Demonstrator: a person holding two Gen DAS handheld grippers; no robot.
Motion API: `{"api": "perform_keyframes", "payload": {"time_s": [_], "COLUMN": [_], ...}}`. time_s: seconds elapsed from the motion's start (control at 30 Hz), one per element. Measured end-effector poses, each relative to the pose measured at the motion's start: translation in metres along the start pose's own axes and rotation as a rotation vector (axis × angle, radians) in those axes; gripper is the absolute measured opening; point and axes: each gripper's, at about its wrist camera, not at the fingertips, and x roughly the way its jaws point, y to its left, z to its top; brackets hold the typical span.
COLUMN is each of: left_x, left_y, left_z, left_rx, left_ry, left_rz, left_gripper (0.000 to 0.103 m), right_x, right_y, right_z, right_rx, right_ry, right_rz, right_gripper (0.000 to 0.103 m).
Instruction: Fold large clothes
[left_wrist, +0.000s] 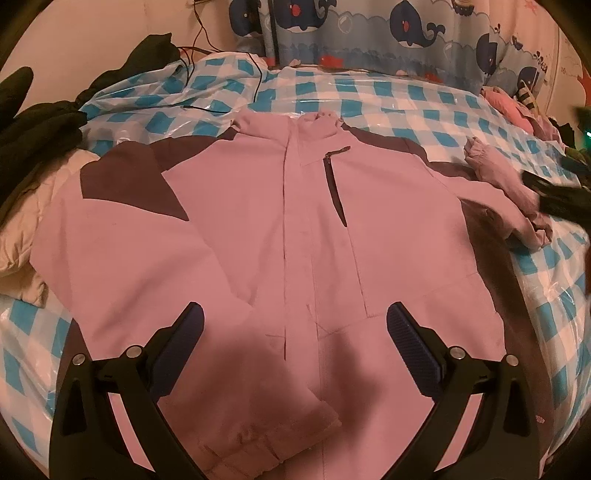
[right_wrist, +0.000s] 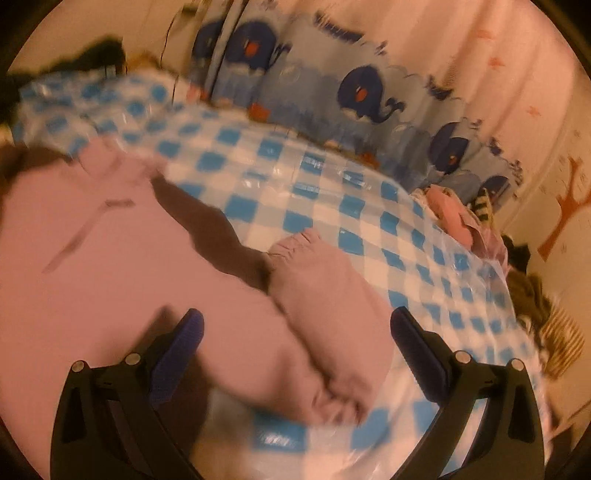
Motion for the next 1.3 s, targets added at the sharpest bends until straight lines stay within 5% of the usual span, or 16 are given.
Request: {"api": "perform_keyframes", "payload": {"time_s": [0.2, 0.4, 0.47, 0.53, 0.63, 0.93, 1.13, 1.3], "left_x": [0.007, 0.012, 0.016, 0.02, 0.023, 0.027, 0.032, 0.032], "left_y": [-0.004, -0.009, -0.012, -0.015, -0.019, -0.026, -0.028, -0.028], "left_z": [-0.001, -0.002, -0.003, -0.004, -0.006, -0.009, -0.01, -0.011], "left_rx": [0.012, 0.031, 0.038, 0.047, 0.065, 0.093, 0.105, 0.112], "left_ry": [0.017, 0.028, 0.035, 0.044, 0.048, 0.049, 0.059, 0.059], "left_rz": [0.003, 0.007, 0.012, 0.016, 0.025, 0.046, 0.06, 0.063], "left_gripper": [0.095, 0.095, 0.095, 0.095, 0.095, 0.095, 0.095, 0.095], "right_x": [0.078, 0.138, 0.149, 0.156, 0.149, 0.085, 0.09, 0.101], "right_y": [-0.011, -0.016, -0.025, -0.04, -0.07, -0.239, -0.319, -0.325], "right_z": [0.02, 0.018, 0.012, 0.007, 0.001, -0.047, -0.139, -0.216], "right_rx": [0.035, 0.028, 0.072, 0.142, 0.24, 0.701, 1.075, 1.319], "right_ry": [0.134, 0.263, 0.289, 0.311, 0.284, 0.095, 0.098, 0.164], "right_rz": [0.05, -0.002, 0.043, 0.069, 0.094, 0.092, 0.17, 0.164], "right_gripper": [0.097, 0.097, 0.081, 0.042, 0.028, 0.026, 0.026, 0.055]}}
